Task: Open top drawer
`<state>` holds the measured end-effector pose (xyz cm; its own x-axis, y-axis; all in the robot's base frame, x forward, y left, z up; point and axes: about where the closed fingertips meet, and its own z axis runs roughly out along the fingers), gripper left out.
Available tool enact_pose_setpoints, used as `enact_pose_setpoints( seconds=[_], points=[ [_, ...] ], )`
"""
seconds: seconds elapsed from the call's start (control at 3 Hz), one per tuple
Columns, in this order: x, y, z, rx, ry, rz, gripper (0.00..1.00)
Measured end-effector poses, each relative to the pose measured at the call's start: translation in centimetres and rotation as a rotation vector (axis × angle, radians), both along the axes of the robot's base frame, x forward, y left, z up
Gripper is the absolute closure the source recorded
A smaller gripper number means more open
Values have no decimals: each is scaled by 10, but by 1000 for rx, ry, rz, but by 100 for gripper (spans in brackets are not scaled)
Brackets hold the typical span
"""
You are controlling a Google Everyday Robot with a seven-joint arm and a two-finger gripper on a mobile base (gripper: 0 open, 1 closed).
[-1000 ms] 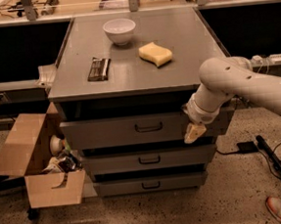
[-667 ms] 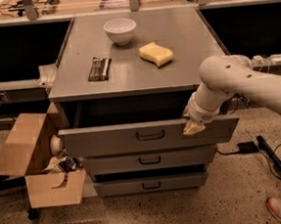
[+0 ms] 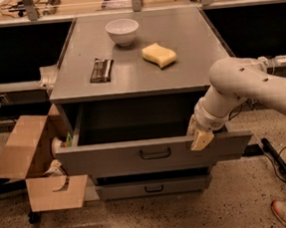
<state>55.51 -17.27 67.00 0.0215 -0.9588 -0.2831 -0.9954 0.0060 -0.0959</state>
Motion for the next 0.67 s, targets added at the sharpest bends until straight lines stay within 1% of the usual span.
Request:
enact_pose_setpoints(
  seconds=[0.33,0.67],
  points=[
    [0,0,0,0,0,0,65],
    [0,0,0,0,0,0,43]
  ],
)
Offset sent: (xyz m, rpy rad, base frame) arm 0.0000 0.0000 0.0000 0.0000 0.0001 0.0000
